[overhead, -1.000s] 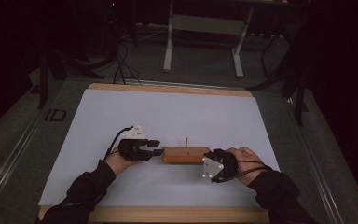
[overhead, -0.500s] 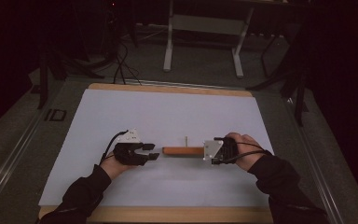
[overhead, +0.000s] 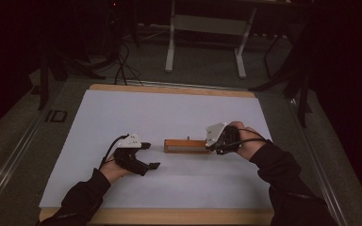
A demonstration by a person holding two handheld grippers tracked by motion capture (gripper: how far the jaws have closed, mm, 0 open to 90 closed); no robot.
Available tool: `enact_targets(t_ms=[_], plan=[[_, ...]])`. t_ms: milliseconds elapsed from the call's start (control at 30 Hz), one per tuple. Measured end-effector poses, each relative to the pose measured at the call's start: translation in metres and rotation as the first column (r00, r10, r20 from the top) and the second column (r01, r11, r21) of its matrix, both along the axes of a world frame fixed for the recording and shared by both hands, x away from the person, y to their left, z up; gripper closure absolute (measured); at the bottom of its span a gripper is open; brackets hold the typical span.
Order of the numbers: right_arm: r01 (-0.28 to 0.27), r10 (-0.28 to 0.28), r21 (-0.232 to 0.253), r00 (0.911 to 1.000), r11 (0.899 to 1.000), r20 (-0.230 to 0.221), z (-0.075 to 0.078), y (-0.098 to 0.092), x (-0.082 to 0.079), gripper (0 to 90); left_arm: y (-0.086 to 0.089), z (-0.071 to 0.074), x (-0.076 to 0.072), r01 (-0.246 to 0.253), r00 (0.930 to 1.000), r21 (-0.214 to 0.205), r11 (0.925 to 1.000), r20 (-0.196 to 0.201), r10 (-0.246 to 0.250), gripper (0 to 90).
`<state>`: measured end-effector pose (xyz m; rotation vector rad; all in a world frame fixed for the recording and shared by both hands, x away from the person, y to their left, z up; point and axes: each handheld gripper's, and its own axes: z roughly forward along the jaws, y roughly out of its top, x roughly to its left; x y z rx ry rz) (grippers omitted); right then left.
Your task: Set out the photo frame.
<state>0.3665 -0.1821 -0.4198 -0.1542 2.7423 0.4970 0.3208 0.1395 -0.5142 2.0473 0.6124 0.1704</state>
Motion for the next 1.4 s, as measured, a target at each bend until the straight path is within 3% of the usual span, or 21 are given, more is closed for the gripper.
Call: enact_targets(t_ms=[367, 667, 1000, 1167, 1400], plan=[[0.048, -0.048, -0.013, 0.9989, 0.999, 0.002, 0.004, 0.005, 0.028, 69.0, -0.003, -0.007, -0.003, 0.029, 0.9996, -0.025, 0.9993, 0.005, -0.028, 7.5], [0.08, -0.08, -0.04, 0.9967, 0.996, -0.007, 0.005, 0.01, 0.051, 66.1, -0.001, -0.01, -0.002, 0.017, 0.9998, -0.039, 0.9991, 0.001, -0.017, 7.5], [0.116, -0.118, -0.048, 0.992, 0.992, -0.045, 0.004, 0.014, 0.073, 64.2, 0.0, -0.013, -0.002, 0.019, 0.9998, -0.04, 0.999, -0.004, -0.019, 7.5], [0.133, -0.136, -0.053, 0.9891, 0.99, -0.056, 0.003, 0.016, 0.081, 63.7, 0.0, -0.014, -0.002, 0.024, 0.9997, -0.037, 0.999, -0.004, -0.025, 7.4], [0.137, -0.14, -0.057, 0.9894, 0.989, -0.04, 0.003, 0.02, 0.083, 61.9, -0.001, -0.016, -0.002, 0.028, 0.9995, -0.035, 0.999, -0.011, -0.029, 7.5]])
